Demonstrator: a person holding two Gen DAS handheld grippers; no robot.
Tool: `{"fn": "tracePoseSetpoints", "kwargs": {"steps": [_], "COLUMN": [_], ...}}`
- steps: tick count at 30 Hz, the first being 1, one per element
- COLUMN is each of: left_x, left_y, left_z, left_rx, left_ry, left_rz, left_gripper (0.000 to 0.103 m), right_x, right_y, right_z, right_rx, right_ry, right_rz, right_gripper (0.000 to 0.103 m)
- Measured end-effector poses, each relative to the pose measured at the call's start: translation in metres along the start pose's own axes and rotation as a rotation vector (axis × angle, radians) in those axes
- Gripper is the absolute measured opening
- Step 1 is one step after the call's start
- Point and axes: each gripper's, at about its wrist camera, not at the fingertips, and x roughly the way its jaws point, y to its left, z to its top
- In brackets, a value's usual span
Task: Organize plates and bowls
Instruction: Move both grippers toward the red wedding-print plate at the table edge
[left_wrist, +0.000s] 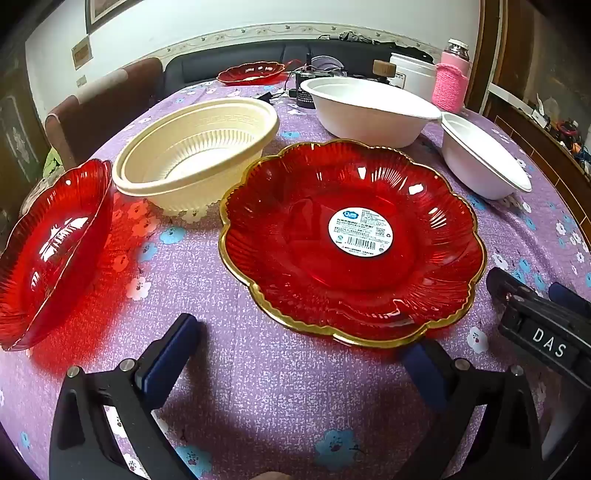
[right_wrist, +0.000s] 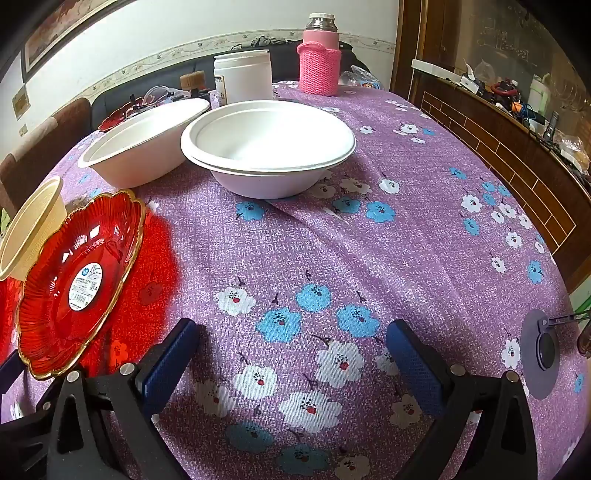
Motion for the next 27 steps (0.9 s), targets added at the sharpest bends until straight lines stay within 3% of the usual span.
{"fn": "tracePoseSetpoints", "kwargs": {"steps": [7, 12, 21, 27], "left_x": [-0.004, -0.011, -0.022, -0.025], "left_y": [-0.002, 0.002, 0.003, 0.001], "left_z": [-0.003, -0.01, -0.028, -0.03], "left_rx": [-0.004, 0.049, 0.023, 0.064], "left_ry": [0.016, 0.047, 0.019, 0.05], "left_rz": [0.005, -0.031, -0.013, -0.041], "left_gripper": [0.103, 0.103, 0.103, 0.103], "right_x": [0.002, 0.003, 0.005, 0.003], "right_y": [0.001, 0.003, 0.005, 0.006], "right_z": [0.002, 0.004, 0.007, 0.008], "right_rx": [0.001, 0.001, 0.001, 0.011], "right_ry": [-0.001, -0.001, 0.0, 0.027], "right_rz": [0.0, 0.0, 0.0, 0.007], "right_gripper": [0.102, 0.102, 0.102, 0.102]}}
